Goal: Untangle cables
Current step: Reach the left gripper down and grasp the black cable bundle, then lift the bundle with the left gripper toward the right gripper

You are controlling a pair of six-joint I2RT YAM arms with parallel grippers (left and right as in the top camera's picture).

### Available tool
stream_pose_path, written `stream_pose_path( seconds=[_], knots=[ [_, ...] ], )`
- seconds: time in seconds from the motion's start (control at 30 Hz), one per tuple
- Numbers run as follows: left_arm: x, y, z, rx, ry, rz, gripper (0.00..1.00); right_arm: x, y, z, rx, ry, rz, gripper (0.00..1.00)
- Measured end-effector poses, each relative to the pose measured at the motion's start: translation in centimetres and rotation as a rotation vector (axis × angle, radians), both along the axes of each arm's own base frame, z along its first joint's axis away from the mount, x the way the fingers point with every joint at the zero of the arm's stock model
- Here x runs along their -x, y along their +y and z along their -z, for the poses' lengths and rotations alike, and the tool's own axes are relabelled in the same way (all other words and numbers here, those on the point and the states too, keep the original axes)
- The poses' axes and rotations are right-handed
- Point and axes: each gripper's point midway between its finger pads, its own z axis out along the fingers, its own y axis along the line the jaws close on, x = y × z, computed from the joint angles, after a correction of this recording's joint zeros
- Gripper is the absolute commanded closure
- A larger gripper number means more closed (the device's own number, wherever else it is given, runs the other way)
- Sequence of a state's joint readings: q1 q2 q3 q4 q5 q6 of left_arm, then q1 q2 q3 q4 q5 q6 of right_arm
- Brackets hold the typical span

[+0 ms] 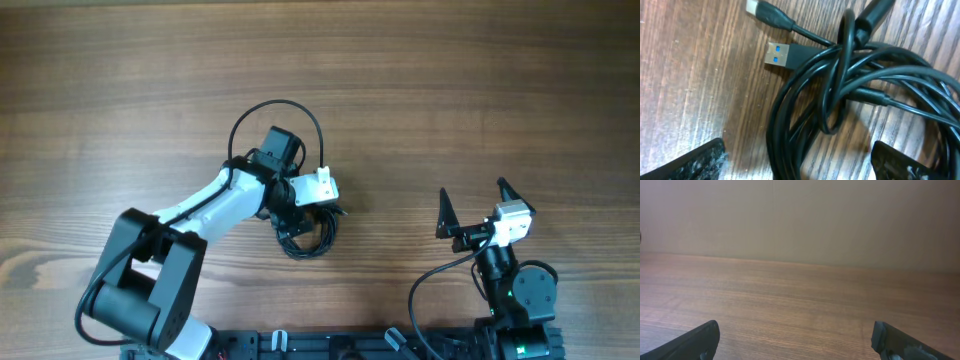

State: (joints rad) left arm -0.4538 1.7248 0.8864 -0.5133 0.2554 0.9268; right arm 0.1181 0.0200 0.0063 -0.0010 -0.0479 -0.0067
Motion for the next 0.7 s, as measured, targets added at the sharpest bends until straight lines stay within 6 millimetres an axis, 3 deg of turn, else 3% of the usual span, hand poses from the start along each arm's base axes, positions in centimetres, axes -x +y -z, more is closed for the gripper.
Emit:
stream_pose_path(
  seconds=[0.13, 0.17, 0.2, 0.23, 0.47, 0.57, 0.63, 0.7],
  knots=[
    [-0.4, -0.3, 0.0, 0.006, -0.006, 0.009, 0.34, 0.0, 0.0, 0.0, 0.000, 0.000, 0.000, 0.00],
    [-0.4, -0.3, 0.0, 0.006, -0.006, 0.011, 0.56, 0.0, 0.0, 0.0, 0.000, 0.000, 0.000, 0.00],
    [-0.4, -0.3, 0.1, 0.006, -0.004, 0.010, 0.86, 0.0, 0.0, 0.0, 0.000, 0.000, 0.000, 0.00],
    [-0.3, -0.3, 0.1, 0.006, -0.003, 0.011, 0.96, 0.0, 0.0, 0.0, 0.000, 0.000, 0.000, 0.00],
    [-0.5, -0.5, 0.1, 0.015, -0.005, 0.008, 0.96, 0.0, 0.0, 0.0, 0.000, 0.000, 0.000, 0.00],
    [-0.8, -0.6, -0.2, 0.030, 0.018, -0.093, 0.96, 0.0, 0.0, 0.0, 0.000, 0.000, 0.000, 0.00],
    [-1.9, -1.1, -1.4, 0.062, 0.020, -0.203, 0.96, 0.0, 0.0, 0.0, 0.000, 0.000, 0.000, 0.00],
    [-3.5, -1.8, -4.1, 0.120, -0.008, -0.327, 0.96, 0.0, 0.0, 0.0, 0.000, 0.000, 0.000, 0.00]
  ],
)
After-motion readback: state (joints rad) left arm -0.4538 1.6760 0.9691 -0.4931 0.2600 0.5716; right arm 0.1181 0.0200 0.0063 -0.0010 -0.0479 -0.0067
